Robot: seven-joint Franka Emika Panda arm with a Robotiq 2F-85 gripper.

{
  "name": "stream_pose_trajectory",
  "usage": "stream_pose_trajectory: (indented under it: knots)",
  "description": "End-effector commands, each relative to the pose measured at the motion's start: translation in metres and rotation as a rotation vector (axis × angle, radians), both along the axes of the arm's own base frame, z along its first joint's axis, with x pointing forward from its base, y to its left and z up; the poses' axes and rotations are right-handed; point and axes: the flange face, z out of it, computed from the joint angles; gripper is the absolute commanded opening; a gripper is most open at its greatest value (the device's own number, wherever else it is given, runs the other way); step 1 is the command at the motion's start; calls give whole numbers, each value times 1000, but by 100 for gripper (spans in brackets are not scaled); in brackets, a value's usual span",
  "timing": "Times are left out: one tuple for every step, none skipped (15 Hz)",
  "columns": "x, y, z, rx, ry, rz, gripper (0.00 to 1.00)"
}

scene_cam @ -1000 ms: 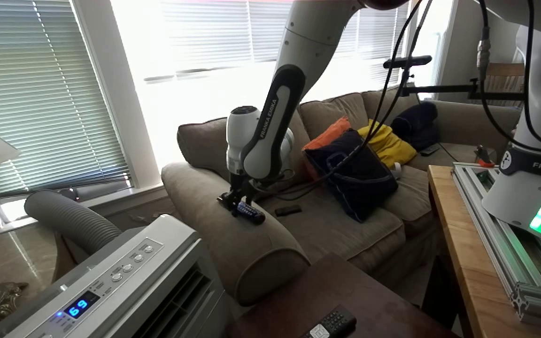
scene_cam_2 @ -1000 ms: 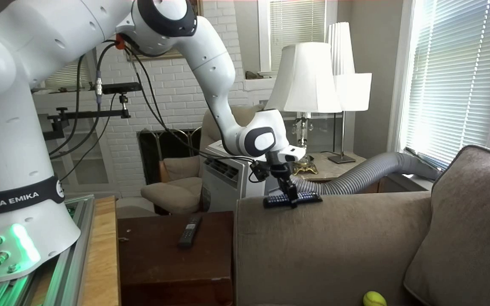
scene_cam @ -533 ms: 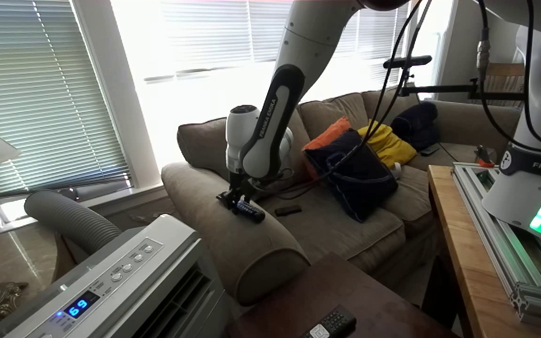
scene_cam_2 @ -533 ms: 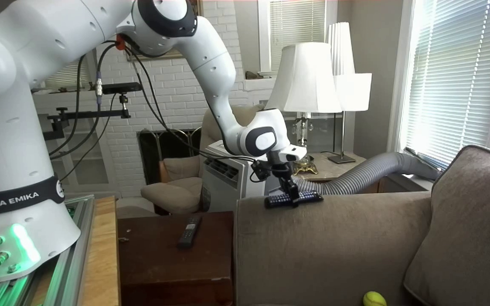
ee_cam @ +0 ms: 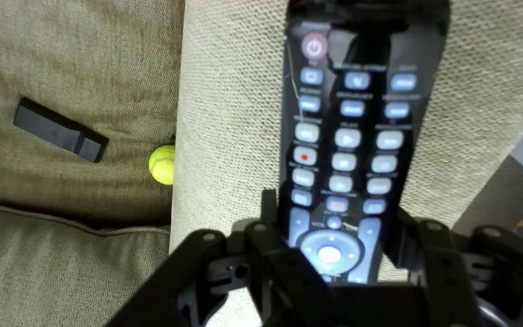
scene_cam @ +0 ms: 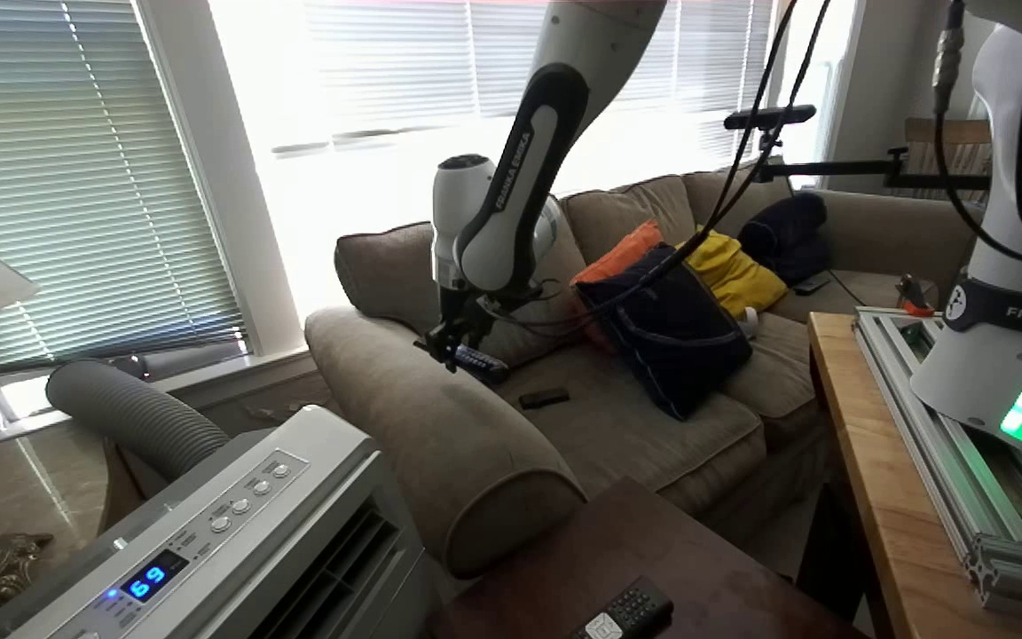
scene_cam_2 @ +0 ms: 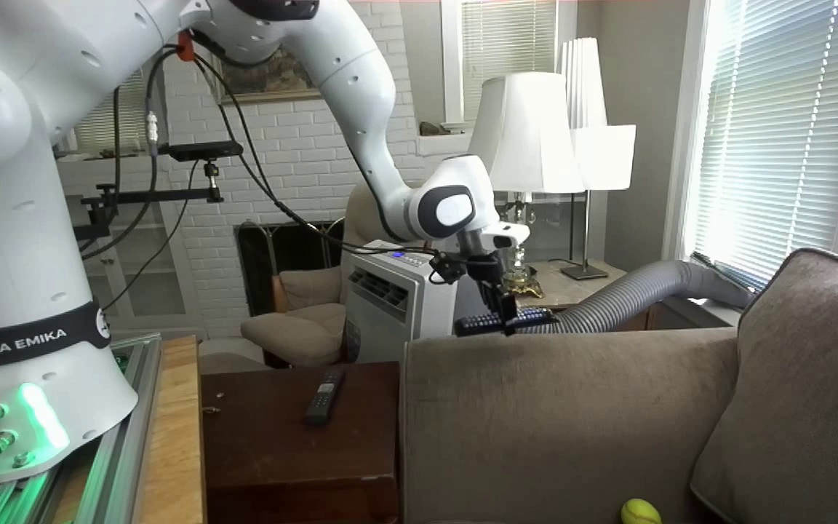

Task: Pick up the remote from the sofa and put it on the table

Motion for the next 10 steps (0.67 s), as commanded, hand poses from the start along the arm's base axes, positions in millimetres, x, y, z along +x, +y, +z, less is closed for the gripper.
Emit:
stream_pose_trajectory:
  knots:
    - [-37, 3, 69, 2, 71, 106, 27]
    - [-43, 3, 86, -1, 83, 142, 27]
    - [-52, 4, 104, -10, 98, 198, 27]
    - [-60, 6, 120, -18, 114, 257, 27]
    - [-69, 7, 136, -25, 122, 314, 27]
    - [-80, 10, 152, -15, 129, 368, 27]
    - [-91, 13, 166, -5, 135, 420, 27]
    - [-103, 15, 180, 0, 144, 473, 27]
    - [-117, 19, 191, 3, 151, 528, 27]
    - [-128, 22, 202, -6, 164, 582, 27]
